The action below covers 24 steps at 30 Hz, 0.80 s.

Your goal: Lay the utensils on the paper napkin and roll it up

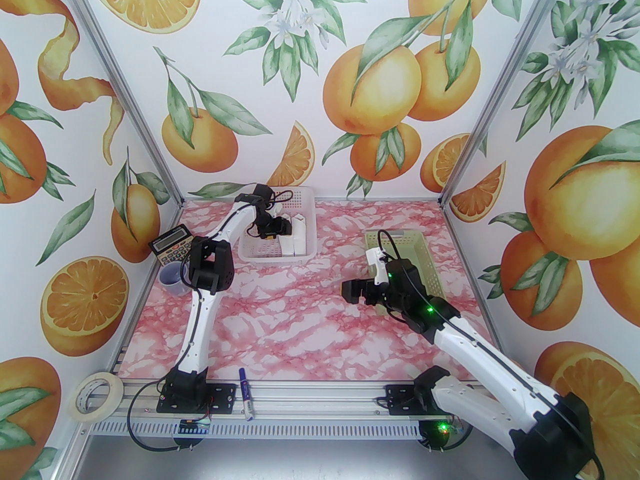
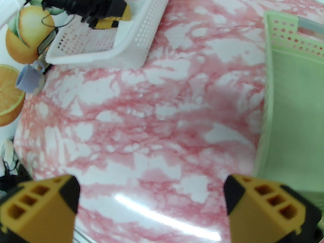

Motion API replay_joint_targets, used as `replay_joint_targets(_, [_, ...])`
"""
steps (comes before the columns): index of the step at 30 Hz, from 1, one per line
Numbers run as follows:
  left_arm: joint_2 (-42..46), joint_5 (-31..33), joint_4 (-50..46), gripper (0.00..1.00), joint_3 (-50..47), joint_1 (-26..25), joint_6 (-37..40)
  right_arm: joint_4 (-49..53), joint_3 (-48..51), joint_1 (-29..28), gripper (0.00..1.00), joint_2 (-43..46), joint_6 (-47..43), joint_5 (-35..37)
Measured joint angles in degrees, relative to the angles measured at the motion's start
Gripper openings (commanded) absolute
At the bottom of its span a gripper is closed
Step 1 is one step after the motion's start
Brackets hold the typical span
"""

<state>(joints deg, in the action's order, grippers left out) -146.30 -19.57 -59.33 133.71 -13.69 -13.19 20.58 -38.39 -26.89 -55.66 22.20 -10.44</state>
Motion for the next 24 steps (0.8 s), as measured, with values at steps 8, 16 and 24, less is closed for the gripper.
replay_joint_targets(8, [0.76, 0.04, -0.11, 0.68, 0.00, 0.46, 0.09, 1.27, -2.54, 0.04, 1.00, 0.02, -0.66, 1.75])
replay_joint_targets(16, [8.70, -0.15, 1.27, 0.69, -2.01, 0.44, 0.07, 3.69, -4.46, 0.04, 1.00, 0.52, -1.16, 3.63])
replay_joint_targets(24, [26.29, 0.24, 7.43, 0.69, -15.80, 0.44, 0.09, 6.43, -6.54, 0.04, 1.00, 2.58, -1.27, 5.68])
